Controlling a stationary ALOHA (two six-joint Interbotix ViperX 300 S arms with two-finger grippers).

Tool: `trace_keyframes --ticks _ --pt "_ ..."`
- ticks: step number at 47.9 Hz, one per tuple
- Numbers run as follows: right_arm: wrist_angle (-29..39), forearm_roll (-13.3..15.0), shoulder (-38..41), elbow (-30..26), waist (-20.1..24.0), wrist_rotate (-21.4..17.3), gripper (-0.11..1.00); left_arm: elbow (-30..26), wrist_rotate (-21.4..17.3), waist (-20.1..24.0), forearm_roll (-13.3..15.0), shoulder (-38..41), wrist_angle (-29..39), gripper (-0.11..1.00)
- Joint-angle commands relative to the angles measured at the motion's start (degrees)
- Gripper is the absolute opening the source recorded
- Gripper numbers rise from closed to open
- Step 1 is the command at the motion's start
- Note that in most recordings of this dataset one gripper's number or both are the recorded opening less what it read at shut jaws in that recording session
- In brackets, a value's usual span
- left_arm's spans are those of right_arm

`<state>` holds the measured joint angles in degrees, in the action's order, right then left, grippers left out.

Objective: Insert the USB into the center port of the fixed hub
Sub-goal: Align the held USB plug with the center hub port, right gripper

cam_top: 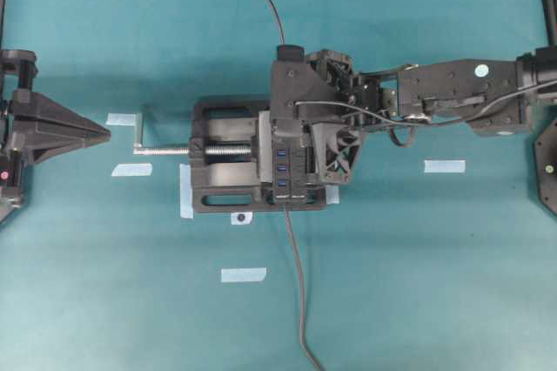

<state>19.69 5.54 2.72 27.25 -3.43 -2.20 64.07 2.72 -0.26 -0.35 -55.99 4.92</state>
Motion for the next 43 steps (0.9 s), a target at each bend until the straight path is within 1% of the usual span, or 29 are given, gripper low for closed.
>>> trace_keyframes --ticks 1,29,43 --pt "-0.4 -0.2 -0.5 -0.5 0.3 -0.5 0.09 -1.0 0.2 -0.1 -0.2 0.3 -0.3 0.0" --pt "-1.0 -0.2 1.1 -0.2 -0.1 -0.8 0.09 -1.1 0.2 0.0 -0.2 0.3 -0.3 0.0" --pt "-1.0 -0.1 1.1 -0.1 -0.2 -1.6 0.09 -1.1 0.2 -0.1 -0.2 0.3 -0.3 0.0"
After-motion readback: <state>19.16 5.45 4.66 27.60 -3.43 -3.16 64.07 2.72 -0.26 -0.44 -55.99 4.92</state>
